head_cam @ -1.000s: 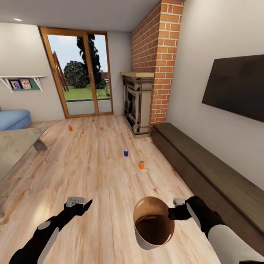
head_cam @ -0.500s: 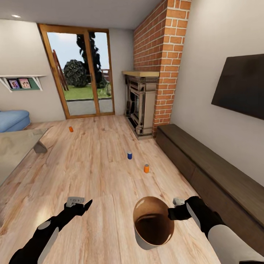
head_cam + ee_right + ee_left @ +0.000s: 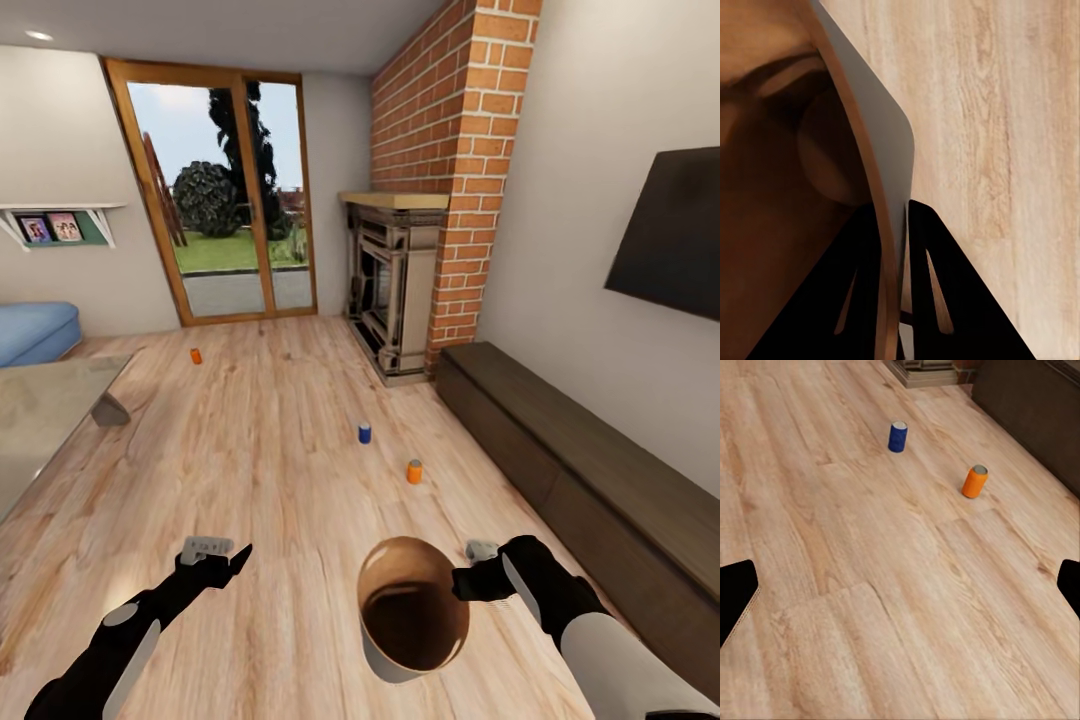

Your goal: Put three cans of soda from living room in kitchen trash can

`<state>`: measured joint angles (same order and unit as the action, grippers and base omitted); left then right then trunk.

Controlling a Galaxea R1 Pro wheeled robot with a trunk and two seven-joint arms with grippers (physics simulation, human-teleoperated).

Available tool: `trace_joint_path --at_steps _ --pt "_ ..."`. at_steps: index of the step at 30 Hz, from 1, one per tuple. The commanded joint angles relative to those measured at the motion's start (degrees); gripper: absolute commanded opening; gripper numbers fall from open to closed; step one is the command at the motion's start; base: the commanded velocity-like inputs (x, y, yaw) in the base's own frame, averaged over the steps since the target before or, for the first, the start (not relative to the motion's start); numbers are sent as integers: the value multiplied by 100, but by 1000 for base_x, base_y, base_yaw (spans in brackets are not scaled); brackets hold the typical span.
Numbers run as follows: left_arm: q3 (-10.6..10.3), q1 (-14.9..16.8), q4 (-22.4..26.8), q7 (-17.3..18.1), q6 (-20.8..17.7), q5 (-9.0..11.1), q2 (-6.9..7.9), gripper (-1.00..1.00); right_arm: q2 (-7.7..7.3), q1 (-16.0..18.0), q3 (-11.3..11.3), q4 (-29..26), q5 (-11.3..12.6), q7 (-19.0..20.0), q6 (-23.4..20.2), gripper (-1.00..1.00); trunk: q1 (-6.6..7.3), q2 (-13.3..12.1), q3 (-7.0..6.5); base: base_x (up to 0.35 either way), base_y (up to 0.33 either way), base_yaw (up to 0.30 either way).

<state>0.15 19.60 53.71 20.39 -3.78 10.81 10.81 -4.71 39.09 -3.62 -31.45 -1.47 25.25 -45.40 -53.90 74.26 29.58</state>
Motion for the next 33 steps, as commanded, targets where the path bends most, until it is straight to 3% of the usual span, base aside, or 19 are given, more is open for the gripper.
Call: trace_joint_path --at_steps 1,15,33 --pt "1 0 0 0 0 0 0 100 2 2 10 -1 128 42 -30 -100 0 0 0 256 192 0" --pt "-6 0 0 -7 0 0 0 100 13 2 10 -1 192 42 -30 -100 0 0 31 256 192 -10" --pt "-7 0 -9 -8 9 0 0 100 5 2 69 -1 199 42 -72 -100 0 0 121 256 191 -194"
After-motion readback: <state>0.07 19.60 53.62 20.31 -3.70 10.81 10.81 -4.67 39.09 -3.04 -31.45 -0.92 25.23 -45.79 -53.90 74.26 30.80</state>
